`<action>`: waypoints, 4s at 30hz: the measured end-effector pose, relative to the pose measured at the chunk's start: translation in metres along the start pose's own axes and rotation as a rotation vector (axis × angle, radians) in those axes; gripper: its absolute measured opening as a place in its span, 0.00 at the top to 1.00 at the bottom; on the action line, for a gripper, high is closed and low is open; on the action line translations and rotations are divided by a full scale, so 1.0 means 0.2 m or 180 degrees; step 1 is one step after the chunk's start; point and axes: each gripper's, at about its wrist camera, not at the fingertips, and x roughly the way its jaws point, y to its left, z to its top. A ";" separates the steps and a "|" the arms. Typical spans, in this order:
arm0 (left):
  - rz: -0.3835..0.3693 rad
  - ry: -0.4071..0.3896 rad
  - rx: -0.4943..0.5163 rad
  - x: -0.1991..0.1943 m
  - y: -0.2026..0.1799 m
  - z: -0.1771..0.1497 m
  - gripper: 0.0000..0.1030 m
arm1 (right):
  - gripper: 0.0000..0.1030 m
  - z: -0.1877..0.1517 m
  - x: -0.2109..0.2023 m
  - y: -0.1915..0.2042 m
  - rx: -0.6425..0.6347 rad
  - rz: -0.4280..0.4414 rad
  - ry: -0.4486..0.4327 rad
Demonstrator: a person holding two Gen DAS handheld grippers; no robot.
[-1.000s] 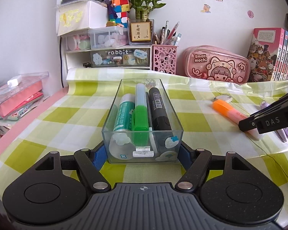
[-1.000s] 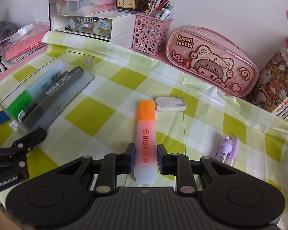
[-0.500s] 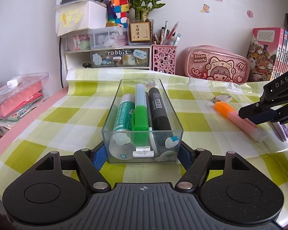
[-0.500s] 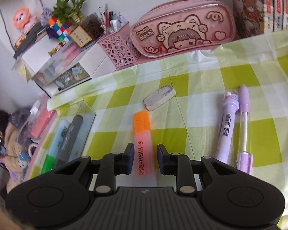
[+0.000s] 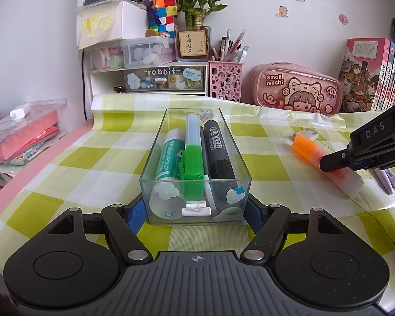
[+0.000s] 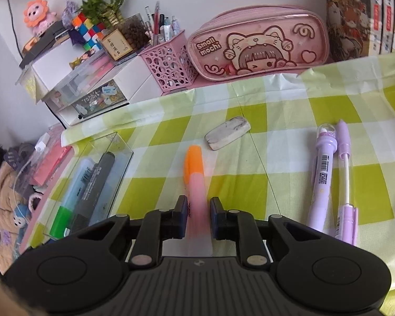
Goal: Organize stationery
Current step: 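Reach the right tool to the orange highlighter and grasp it, then carry the orange highlighter into the clear box and open the right tool, then reach the right tool to the lavender pen and grasp it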
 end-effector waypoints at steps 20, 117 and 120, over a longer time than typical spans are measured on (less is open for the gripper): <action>-0.0001 -0.0005 0.0005 0.00 0.00 0.00 0.30 | 0.94 0.08 0.07 0.16 -0.0528 -0.0416 0.0231; 0.0006 -0.0016 0.0043 0.01 0.00 0.01 0.30 | 0.88 0.22 -0.04 -0.24 0.0040 -0.1034 0.0212; 0.0006 -0.0017 0.0043 0.01 0.00 0.01 0.30 | 0.92 0.21 -0.02 -0.24 0.0032 -0.1036 0.0264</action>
